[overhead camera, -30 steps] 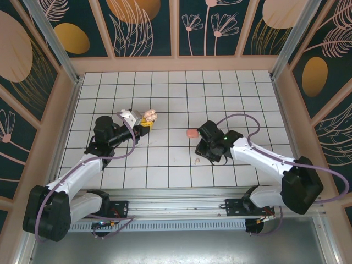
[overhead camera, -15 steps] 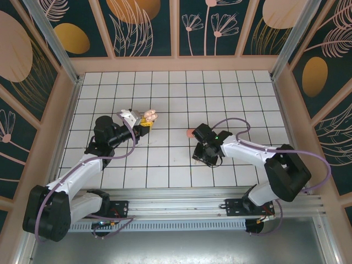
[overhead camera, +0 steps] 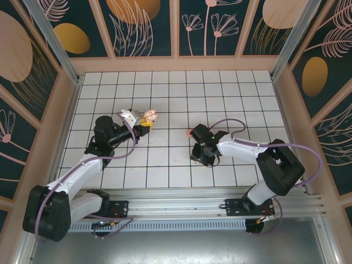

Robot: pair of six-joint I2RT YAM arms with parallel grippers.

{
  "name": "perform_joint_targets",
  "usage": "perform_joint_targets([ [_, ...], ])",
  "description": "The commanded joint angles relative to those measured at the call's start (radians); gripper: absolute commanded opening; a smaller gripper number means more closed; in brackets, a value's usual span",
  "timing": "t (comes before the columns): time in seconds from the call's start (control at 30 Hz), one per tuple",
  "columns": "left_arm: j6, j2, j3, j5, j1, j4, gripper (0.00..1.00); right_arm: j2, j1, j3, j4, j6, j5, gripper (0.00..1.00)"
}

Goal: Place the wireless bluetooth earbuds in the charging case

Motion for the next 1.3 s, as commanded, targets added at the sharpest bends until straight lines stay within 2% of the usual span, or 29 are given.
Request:
perform_joint_targets([
  [0.0, 0.018, -0.006, 0.018, -0.009, -0.004, -0.007, 0.1, 0.018, -0.012, -0.009, -0.004, -0.022, 0.007, 0.34],
  [0.87, 0.026, 0.0, 0.023, -0.017, -0.003, -0.02, 0.1, 0.072, -0.029, 0.027, 0.02, -0.087, 0.028, 0.31],
  [1.27, 0.037, 0.007, 0.022, -0.012, -0.003, -0.025, 0.1, 0.043, -0.031, 0.044, 0.017, -0.129, 0.087, 0.25],
])
